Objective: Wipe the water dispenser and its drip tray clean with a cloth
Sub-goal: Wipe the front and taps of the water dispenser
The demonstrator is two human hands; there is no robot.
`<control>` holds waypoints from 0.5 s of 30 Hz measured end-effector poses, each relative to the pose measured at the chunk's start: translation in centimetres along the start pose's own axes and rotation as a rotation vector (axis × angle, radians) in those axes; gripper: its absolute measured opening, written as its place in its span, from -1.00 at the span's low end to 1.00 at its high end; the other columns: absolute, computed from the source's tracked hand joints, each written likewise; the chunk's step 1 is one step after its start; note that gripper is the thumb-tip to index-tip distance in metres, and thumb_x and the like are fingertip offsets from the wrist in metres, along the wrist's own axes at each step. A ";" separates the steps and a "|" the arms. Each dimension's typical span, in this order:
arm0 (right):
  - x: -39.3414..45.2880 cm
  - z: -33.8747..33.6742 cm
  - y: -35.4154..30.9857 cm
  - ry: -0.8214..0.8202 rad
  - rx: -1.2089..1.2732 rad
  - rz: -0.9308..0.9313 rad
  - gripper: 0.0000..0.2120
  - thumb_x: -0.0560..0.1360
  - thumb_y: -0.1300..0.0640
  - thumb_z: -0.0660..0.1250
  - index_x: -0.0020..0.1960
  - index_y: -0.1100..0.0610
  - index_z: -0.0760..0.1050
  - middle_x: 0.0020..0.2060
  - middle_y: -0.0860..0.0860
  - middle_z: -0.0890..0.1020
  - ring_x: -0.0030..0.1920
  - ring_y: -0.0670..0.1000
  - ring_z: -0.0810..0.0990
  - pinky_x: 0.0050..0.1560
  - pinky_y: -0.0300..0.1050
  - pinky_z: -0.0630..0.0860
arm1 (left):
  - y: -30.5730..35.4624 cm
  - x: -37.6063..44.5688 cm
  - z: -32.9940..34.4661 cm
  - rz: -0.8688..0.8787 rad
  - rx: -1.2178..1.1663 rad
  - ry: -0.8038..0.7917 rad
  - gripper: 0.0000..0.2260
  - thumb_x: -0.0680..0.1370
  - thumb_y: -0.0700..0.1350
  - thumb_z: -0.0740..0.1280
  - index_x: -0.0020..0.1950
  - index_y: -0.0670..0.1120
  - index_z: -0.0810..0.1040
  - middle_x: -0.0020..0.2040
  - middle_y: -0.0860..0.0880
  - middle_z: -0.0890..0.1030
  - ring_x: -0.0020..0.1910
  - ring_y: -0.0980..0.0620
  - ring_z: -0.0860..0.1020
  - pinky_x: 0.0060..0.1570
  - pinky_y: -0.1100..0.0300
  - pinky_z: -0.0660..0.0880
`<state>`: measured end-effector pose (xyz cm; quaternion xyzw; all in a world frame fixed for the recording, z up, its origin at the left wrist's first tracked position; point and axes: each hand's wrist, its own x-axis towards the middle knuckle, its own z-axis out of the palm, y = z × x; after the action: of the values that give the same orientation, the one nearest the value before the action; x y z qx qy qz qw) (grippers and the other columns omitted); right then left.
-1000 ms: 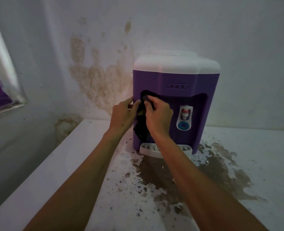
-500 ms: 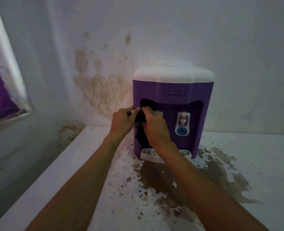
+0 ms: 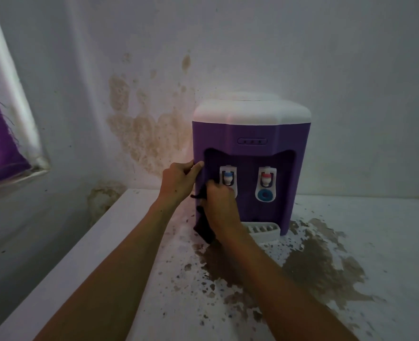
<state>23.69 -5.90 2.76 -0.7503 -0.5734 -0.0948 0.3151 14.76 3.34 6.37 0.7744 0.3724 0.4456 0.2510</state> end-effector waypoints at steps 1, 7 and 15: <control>-0.9 1.2 0.5 -0.039 0.022 0.034 -0.76 0.53 0.20 0.42 0.15 0.22 0.47 0.03 0.16 0.64 0.03 0.21 0.63 0.02 0.08 0.59 | 0.0 0.0 0.0 -0.005 0.000 -0.005 -0.61 0.64 0.16 0.27 0.30 -0.06 0.64 -0.03 -0.05 0.74 -0.09 0.01 0.68 -0.17 0.33 0.55; -2.9 2.5 1.9 -0.085 0.053 0.091 -0.75 0.57 0.06 0.38 0.16 0.17 0.46 0.05 0.15 0.63 0.06 0.22 0.61 -0.02 0.05 0.53 | 0.6 -0.5 0.5 -0.010 0.051 0.012 -0.60 0.68 0.14 0.20 0.31 -0.06 0.64 -0.08 -0.07 0.72 -0.14 -0.01 0.64 -0.15 0.25 0.51; -3.6 2.8 3.2 0.023 0.101 0.174 -0.72 0.54 0.07 0.43 0.21 0.10 0.50 0.04 0.12 0.66 0.05 0.19 0.64 -0.04 0.03 0.56 | -0.3 -4.2 3.1 -0.028 -0.102 -0.023 -0.41 0.63 -0.01 0.37 0.61 0.06 0.23 0.23 0.01 0.62 0.08 -0.02 0.63 0.11 0.26 0.60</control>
<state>24.79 -7.64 -2.41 -0.7793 -0.5065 -0.0469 0.3661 16.01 -0.03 2.59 0.7605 0.3571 0.4515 0.3004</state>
